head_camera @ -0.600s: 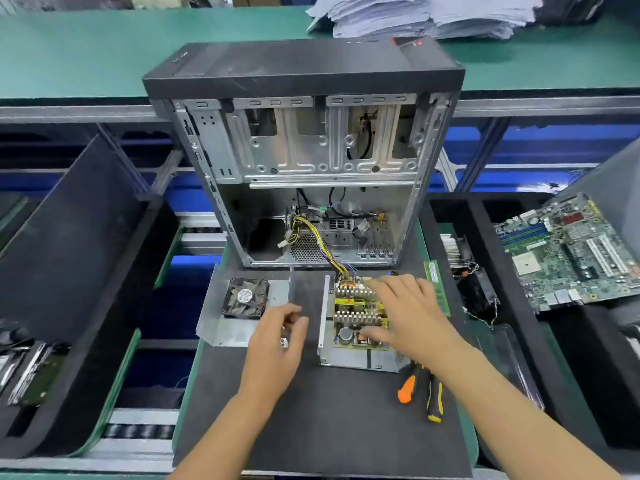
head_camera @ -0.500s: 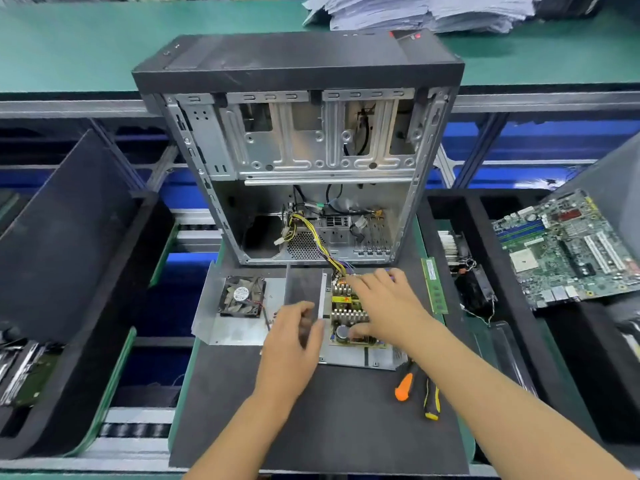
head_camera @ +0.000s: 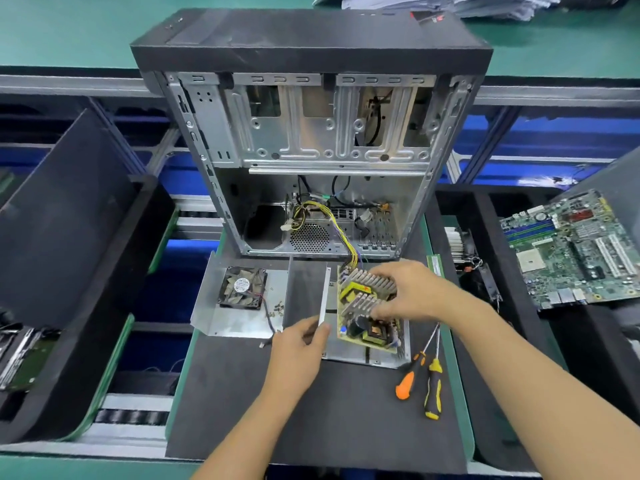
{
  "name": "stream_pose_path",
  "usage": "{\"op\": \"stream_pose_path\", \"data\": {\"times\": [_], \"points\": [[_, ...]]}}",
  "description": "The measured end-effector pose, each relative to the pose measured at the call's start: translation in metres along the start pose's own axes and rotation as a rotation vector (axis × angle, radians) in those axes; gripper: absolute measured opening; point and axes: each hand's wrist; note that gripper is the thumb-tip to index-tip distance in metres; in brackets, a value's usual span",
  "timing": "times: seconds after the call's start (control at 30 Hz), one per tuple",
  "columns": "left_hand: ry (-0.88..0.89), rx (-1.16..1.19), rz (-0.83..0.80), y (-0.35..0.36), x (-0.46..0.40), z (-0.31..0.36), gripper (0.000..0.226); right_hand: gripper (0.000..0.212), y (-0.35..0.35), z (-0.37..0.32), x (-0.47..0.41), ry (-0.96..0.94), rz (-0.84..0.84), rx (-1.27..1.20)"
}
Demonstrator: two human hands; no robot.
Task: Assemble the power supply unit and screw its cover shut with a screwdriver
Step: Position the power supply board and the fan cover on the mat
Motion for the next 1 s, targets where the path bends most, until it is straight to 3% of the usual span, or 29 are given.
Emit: {"op": "stream_pose_path", "data": {"times": [0.27, 0.37, 0.5, 0.77, 1.0], "points": [[-0.1, 0.116, -0.054, -0.003, -0.006, -0.003, 0.023, 0.074, -0.014, 0.021, 0.003, 0.125, 0.005, -0.55], [-0.132, 0.162, -0.077, -0.004, -0.005, -0.004, 0.025, 0.089, -0.015, 0.023, -0.003, 0.14, 0.025, -0.594], [-0.128, 0.168, -0.083, -0.005, -0.005, -0.006, 0.021, 0.111, -0.008, 0.018, -0.01, 0.125, -0.015, -0.38], [-0.12, 0.213, -0.142, -0.007, -0.005, -0.008, 0.024, 0.092, 0.019, 0.003, -0.017, -0.062, -0.025, 0.157], [-0.131, 0.269, -0.132, -0.006, -0.003, -0.005, 0.023, 0.083, 0.045, -0.026, -0.013, -0.185, 0.075, 0.389]]}}
Point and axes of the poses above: each hand's wrist, its own x-axis away from the middle knuckle, its own y-axis out of the palm, z = x × y, and after that the axes turned 7 degrees about x, right-handed
